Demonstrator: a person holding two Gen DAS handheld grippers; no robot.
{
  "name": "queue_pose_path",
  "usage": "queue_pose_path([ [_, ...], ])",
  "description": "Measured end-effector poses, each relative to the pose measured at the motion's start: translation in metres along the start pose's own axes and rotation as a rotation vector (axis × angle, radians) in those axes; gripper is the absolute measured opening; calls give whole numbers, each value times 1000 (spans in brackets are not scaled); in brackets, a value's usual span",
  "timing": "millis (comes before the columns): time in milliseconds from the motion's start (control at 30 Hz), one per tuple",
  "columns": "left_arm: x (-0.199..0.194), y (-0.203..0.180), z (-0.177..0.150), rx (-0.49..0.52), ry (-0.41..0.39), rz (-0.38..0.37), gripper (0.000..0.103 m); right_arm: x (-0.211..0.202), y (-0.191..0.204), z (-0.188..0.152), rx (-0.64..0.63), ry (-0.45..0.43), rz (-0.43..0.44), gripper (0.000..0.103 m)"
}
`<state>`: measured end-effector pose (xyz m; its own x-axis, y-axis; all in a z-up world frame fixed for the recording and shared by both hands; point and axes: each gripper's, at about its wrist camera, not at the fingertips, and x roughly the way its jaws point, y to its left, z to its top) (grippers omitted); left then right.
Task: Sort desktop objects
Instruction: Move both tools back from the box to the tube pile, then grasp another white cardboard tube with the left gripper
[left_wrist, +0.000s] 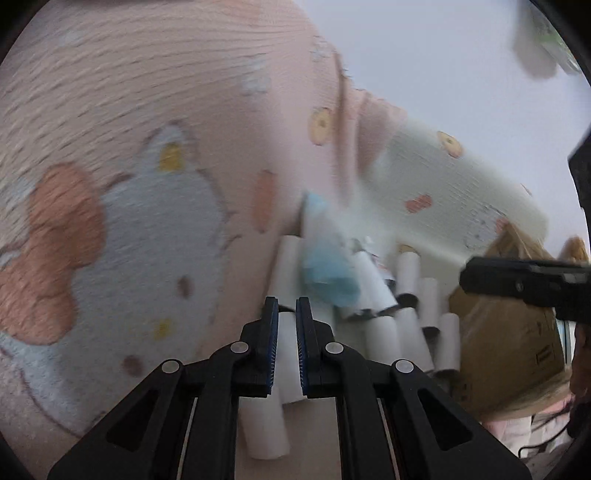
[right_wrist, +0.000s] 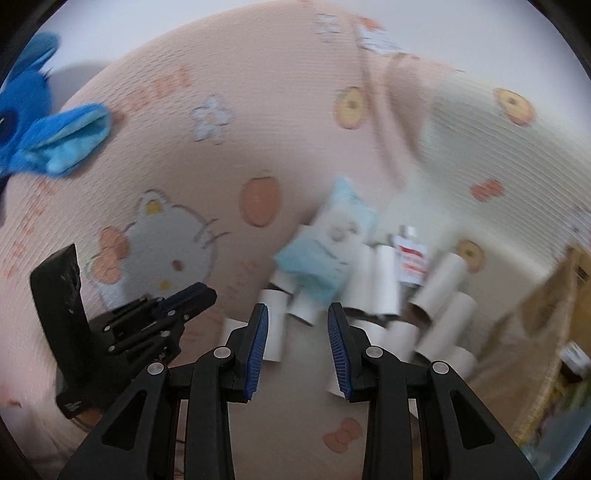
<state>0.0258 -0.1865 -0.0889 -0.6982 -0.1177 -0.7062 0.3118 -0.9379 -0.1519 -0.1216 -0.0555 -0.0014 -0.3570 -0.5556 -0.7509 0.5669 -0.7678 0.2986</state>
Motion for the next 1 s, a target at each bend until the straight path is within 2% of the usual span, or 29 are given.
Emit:
queue_pose_path([
  [100,5,18,-2,-101,42,-8,9,11,11,-2,-37,-1,67,29],
  [300,8,30,-35,-184,64,25,10,45,20,-18,-109,30,183,29],
  [367,13,27,-44,-181,60,62,14,55,21,-23,-132,50,178,30],
  [400,16,26,-47,-173,80,57,21,59,22,-25,-144,58,187,30],
  [433,20,25,-49,-169,108,43,32,64,22,-28,-157,67,200,30],
  [467,27,26,-52,-183,158,26,36,68,22,-30,-163,77,211,30],
  [533,32,31,-56,-233,193,6,37,80,18,-35,-146,122,228,30],
  [600,37,38,-60,-283,219,28,37,92,13,-39,-103,170,249,30],
  [667,43,42,-64,-309,258,17,37,104,10,-44,-69,208,272,30],
  [767,55,47,-71,-349,344,18,37,115,13,-49,-84,240,272,30],
  [833,58,49,-74,-374,356,4,42,121,18,-52,-102,260,273,30],
  [1000,68,48,-74,-379,403,-23,45,140,25,-61,-128,337,278,30],
])
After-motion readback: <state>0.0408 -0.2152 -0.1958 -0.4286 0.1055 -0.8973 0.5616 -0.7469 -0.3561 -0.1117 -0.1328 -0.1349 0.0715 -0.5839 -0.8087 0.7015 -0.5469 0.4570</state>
